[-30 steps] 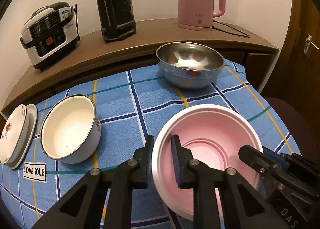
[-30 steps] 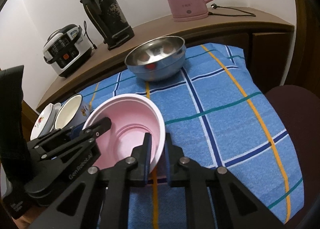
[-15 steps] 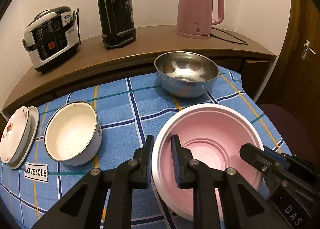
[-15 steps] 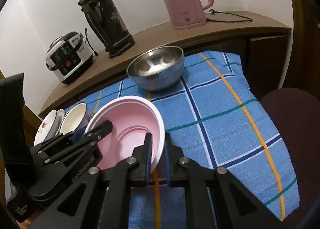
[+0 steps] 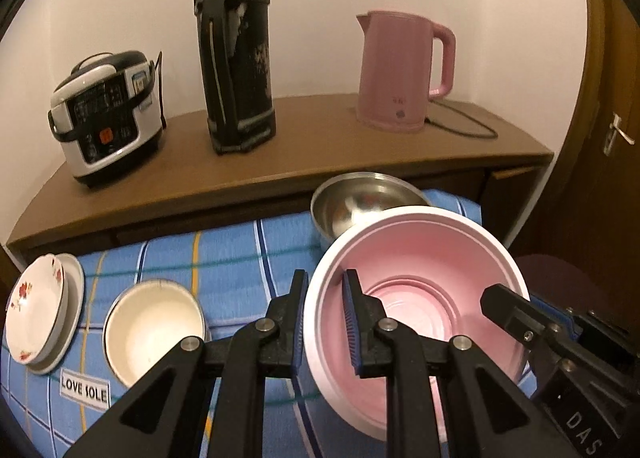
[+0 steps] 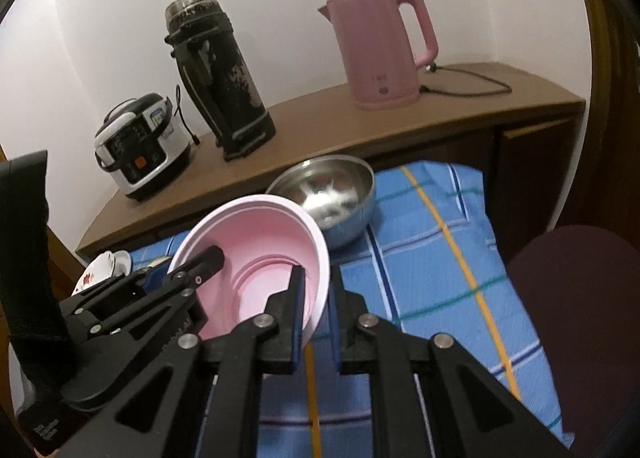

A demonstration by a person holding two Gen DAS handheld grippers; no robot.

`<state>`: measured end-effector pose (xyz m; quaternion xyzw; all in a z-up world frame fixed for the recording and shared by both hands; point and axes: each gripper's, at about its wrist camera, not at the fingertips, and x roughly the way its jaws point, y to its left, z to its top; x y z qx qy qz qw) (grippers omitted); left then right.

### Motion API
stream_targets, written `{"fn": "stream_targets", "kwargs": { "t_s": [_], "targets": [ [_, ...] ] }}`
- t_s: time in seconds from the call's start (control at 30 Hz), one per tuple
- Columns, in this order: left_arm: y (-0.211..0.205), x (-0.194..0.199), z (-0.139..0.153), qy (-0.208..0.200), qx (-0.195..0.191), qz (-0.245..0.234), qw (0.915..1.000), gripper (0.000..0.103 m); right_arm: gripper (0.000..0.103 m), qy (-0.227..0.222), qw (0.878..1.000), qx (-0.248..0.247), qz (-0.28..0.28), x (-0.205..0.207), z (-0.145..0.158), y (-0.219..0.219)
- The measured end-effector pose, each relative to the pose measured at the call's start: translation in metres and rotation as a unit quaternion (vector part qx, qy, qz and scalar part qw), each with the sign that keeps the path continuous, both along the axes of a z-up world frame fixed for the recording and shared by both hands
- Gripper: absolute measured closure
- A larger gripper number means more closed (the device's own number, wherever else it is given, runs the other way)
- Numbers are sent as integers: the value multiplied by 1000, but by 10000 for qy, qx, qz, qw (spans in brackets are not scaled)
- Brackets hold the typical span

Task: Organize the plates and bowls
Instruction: 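Lift the pink bowl with both tools and carry it toward the steel bowl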

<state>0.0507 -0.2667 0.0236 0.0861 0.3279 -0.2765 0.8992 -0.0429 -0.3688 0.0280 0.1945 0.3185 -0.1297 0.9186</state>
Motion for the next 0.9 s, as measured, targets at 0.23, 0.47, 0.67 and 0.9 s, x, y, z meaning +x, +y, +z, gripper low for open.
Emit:
{"fn": "stream_targets", "kwargs": {
  "t_s": [0.23,0.47,0.67,0.9],
  "targets": [
    [-17,27,16,-158,-184,65,9997,83,92,-200,9992,-327,-103,28,21,-13],
    [-43,67,9,86,-184,92,9998,83,92,-115,9984,-505,-205,68,19,-36],
    [-61,97,-4,377,-172,110,9991,84,92,138,9984,-481,-265,98,3,-57],
    [-69,110,-21,584,-100,139,9981,84,92,303,9980,-471,-287,114,-14,-68]
  ]
}}
